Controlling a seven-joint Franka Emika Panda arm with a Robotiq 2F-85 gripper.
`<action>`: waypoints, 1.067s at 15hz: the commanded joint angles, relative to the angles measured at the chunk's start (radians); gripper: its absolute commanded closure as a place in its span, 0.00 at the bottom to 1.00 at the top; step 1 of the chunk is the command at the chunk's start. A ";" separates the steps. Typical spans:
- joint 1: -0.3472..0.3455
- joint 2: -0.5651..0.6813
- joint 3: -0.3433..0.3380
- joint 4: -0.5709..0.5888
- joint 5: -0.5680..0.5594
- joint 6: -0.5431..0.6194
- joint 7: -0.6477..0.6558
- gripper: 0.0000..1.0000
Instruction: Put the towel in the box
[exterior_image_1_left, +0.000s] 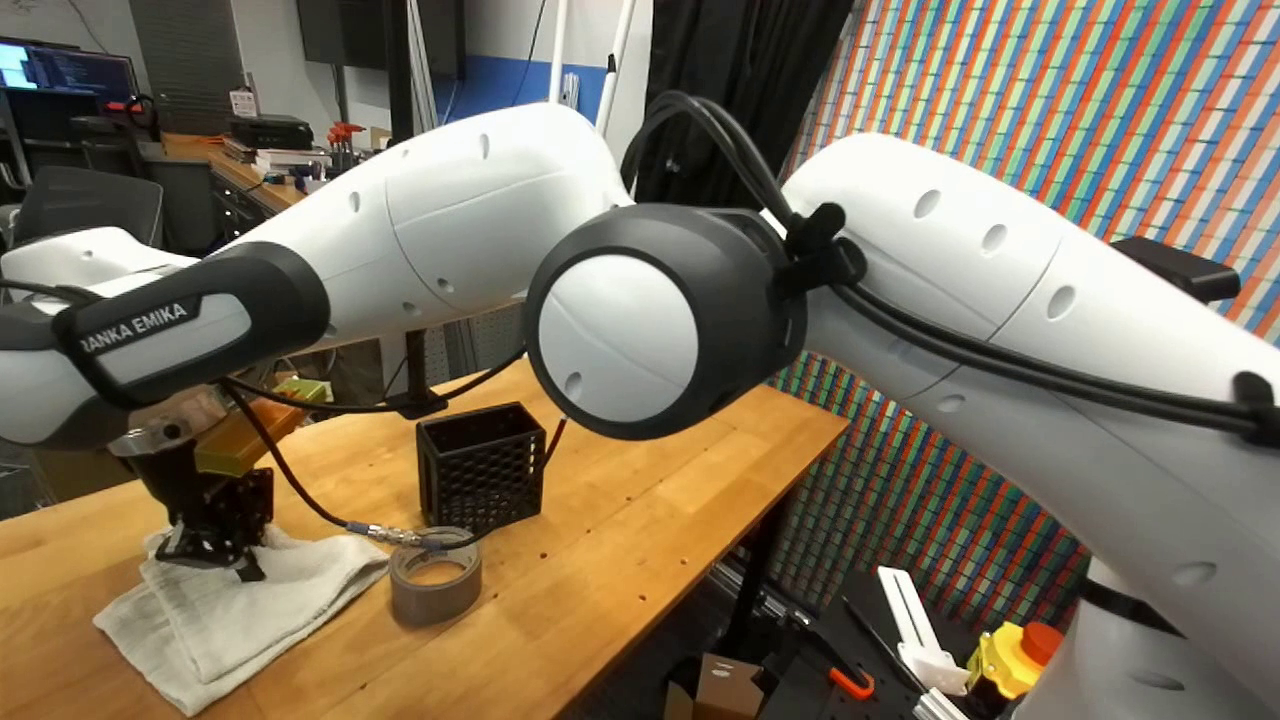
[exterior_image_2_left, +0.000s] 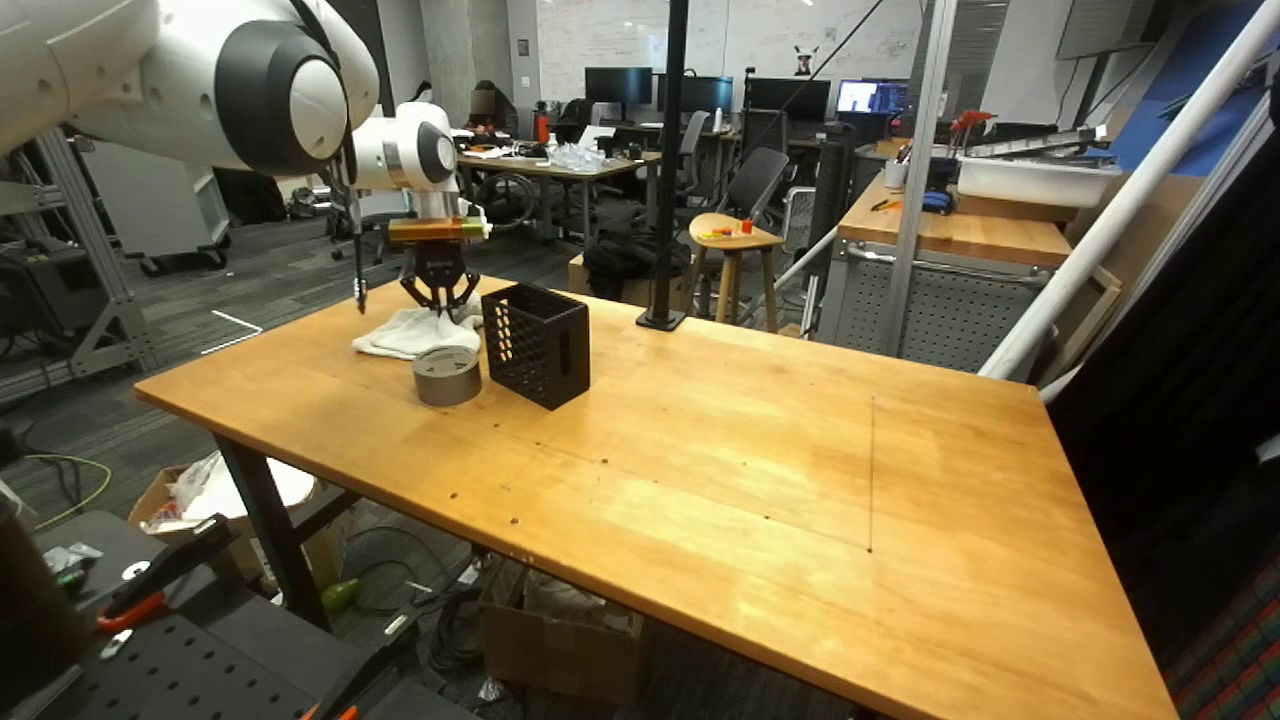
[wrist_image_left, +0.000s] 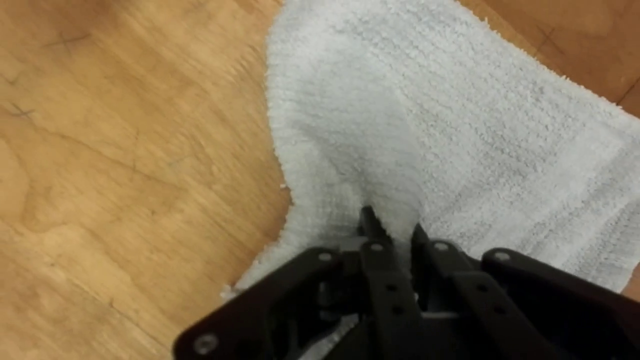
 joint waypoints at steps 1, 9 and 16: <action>0.004 -0.037 -0.008 0.011 -0.011 -0.071 -0.012 0.97; -0.044 -0.246 -0.024 -0.010 -0.014 -0.161 0.030 0.97; -0.159 -0.415 -0.067 -0.041 -0.006 -0.245 0.112 0.97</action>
